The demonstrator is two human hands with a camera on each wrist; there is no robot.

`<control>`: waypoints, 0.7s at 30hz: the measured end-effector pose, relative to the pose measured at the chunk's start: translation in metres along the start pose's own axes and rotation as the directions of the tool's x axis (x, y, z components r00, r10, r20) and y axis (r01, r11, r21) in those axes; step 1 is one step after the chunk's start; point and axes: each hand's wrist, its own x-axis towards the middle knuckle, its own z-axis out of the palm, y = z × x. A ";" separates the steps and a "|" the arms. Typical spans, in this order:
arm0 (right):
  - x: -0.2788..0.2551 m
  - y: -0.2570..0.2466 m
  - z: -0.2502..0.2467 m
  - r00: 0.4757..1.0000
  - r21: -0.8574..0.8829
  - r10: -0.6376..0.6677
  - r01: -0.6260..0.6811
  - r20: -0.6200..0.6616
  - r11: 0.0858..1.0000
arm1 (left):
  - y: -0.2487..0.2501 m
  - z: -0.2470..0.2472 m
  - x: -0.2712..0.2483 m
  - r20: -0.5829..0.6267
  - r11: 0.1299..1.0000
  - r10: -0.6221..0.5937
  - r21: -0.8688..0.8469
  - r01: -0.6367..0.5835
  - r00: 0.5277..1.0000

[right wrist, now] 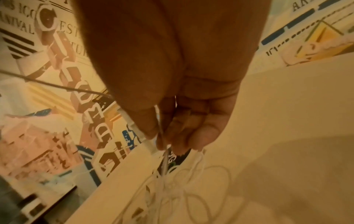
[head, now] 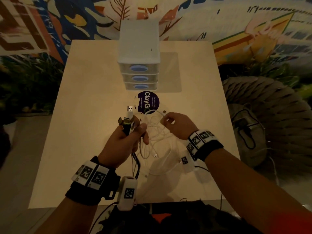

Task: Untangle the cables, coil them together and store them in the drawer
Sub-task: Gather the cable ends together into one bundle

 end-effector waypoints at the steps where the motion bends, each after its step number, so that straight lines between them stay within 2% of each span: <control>1: 0.004 -0.001 -0.003 1.000 -0.007 0.008 -0.008 -0.013 1.000 | -0.001 -0.003 0.000 -0.020 1.000 0.005 0.017 -0.005 1.000; 4: 0.005 -0.001 -0.018 0.996 0.033 -0.008 0.011 -0.083 0.999 | -0.006 -0.012 -0.001 -0.132 0.999 0.013 0.052 -0.006 0.991; 8: 0.003 -0.001 -0.039 0.970 -0.085 -0.104 0.088 -0.217 0.993 | -0.009 -0.023 -0.001 -0.243 0.999 0.032 -0.031 -0.040 0.969; 11: 0.005 0.010 -0.046 0.988 -0.179 -0.061 0.036 -0.141 0.983 | -0.006 -0.025 -0.001 -0.259 0.988 0.057 -0.122 -0.091 0.964; 13: 0.005 0.020 -0.042 0.998 -0.257 0.013 -0.027 -0.057 0.966 | -0.006 -0.023 -0.003 -0.249 0.987 0.082 -0.113 -0.113 0.965; 15: 0.001 0.028 -0.033 0.996 -0.267 0.080 -0.065 0.044 0.961 | -0.008 -0.021 -0.003 -0.243 0.990 0.119 -0.048 -0.134 0.963; 17: -0.006 0.031 -0.026 0.994 -0.128 0.084 -0.074 0.071 0.989 | -0.015 -0.024 -0.001 -0.238 0.985 0.169 0.080 -0.154 0.957; 19: -0.011 0.024 -0.025 0.998 -0.005 0.065 -0.065 -0.012 0.998 | -0.017 -0.028 -0.001 -0.238 0.971 0.181 0.199 -0.134 0.954; 21: -0.011 0.011 -0.031 0.990 0.007 0.011 -0.011 -0.141 1.000 | -0.017 -0.029 -0.002 -0.247 0.959 0.158 0.270 -0.089 0.956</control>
